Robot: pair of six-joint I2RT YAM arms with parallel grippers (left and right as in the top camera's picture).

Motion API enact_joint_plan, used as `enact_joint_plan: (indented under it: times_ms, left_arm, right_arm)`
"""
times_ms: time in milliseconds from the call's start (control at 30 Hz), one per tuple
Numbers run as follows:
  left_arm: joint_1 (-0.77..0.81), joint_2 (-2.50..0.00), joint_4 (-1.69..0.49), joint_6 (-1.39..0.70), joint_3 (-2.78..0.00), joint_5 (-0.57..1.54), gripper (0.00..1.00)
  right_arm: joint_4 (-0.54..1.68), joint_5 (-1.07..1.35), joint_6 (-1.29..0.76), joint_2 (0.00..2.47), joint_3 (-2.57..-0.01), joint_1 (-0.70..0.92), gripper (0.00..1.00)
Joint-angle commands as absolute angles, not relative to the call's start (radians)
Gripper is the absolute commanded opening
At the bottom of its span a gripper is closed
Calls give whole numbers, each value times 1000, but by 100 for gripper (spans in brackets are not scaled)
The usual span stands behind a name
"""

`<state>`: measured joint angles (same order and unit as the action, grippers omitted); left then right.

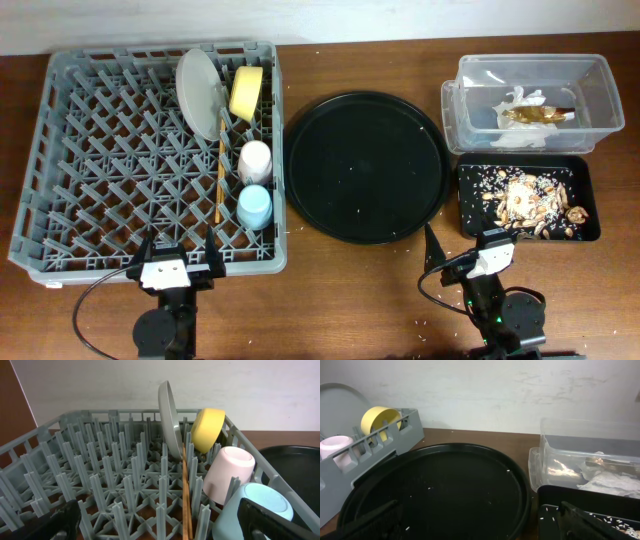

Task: Sort waste into correct bins and load items into the dishwasher rack

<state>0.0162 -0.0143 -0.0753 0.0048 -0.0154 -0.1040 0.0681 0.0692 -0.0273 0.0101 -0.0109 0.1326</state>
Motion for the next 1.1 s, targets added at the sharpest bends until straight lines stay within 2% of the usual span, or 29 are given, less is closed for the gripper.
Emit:
enact_joint_plan:
  times_ms: [0,1067]
  left_arm:
    - [10,-5,-75,20,-9,-89,100]
    - [10,-5,-75,20,-9,-89,100]
  right_arm:
    - [72,75,-33,3,-6,130,99]
    - [73,75,-33,3,-6,130,98]
